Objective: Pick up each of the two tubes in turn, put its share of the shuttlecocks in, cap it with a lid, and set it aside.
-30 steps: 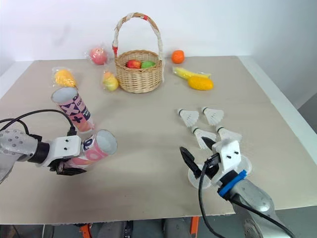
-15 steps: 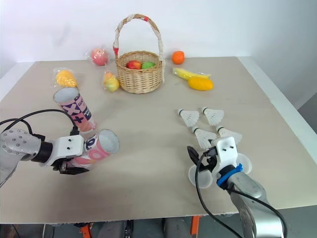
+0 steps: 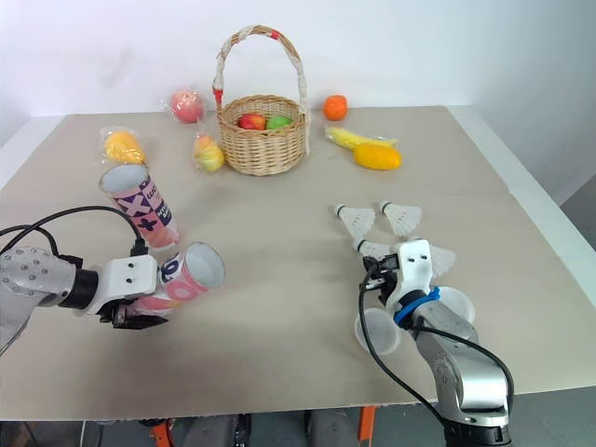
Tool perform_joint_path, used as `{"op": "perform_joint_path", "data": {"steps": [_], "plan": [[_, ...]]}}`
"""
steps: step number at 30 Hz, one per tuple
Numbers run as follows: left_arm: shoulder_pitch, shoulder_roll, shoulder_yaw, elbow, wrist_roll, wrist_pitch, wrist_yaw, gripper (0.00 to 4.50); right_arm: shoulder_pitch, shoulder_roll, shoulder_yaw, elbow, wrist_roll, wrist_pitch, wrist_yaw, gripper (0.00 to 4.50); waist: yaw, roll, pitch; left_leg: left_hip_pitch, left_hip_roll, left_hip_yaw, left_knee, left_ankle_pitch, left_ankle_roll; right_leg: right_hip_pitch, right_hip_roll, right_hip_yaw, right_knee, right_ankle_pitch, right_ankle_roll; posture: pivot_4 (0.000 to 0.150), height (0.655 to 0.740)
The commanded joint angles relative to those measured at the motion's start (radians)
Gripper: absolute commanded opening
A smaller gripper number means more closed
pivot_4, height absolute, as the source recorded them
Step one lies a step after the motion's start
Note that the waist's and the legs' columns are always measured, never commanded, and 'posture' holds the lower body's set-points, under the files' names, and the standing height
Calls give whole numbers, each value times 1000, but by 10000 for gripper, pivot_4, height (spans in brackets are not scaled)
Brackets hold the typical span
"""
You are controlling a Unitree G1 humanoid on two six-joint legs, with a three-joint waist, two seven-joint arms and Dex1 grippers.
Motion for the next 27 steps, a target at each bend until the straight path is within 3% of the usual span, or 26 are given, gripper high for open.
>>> {"op": "perform_joint_path", "data": {"steps": [1, 6, 10, 15, 20, 27], "plan": [[14, -4, -13, -14, -9, 8, 3, 31845, -4, -5, -52, -39, 34, 2, -3, 1123, 0, 0, 0, 0, 0, 0, 0, 0, 0, 0, 0, 0, 0, 0, 0, 1500, 7400], [9, -5, -17, -13, -7, 8, 4, 31845, 35, -66, -83, -141, 120, 38, 74, 1123, 0, 0, 0, 0, 0, 0, 0, 0, 0, 0, 0, 0, 0, 0, 1, 1500, 7400], [-1, -8, -24, -3, -4, 3, 2, 31845, 17, -150, -97, -231, 295, 83, 218, 1123, -1, 0, 0, 0, 0, 0, 0, 0, 0, 0, 0, 1, 0, 0, 1, 1500, 7400], [-25, -13, -36, 8, -1, 3, -3, 31845, -184, -291, 3, -277, 458, 121, 438, 1123, -2, 1, 1, 1, 0, 0, 0, 0, 1, 1, 1, 2, 0, 1, 0, 1500, 7400], [-54, -21, -59, 23, 4, -3, -8, 31845, -357, -340, 217, -165, 344, 9, 625, 1123, 2, -4, 0, 1, 0, -1, 1, 1, 2, 2, 1, -1, -2, 0, -2, 1500, 7400], [-47, -11, -44, 5, -3, 11, -9, 31845, -545, -192, 500, 81, 60, -243, 701, 1123, -1, -3, 0, -2, 0, 0, 1, 1, 2, 0, 1, 0, -2, 3, 3, 1500, 7400]]}}
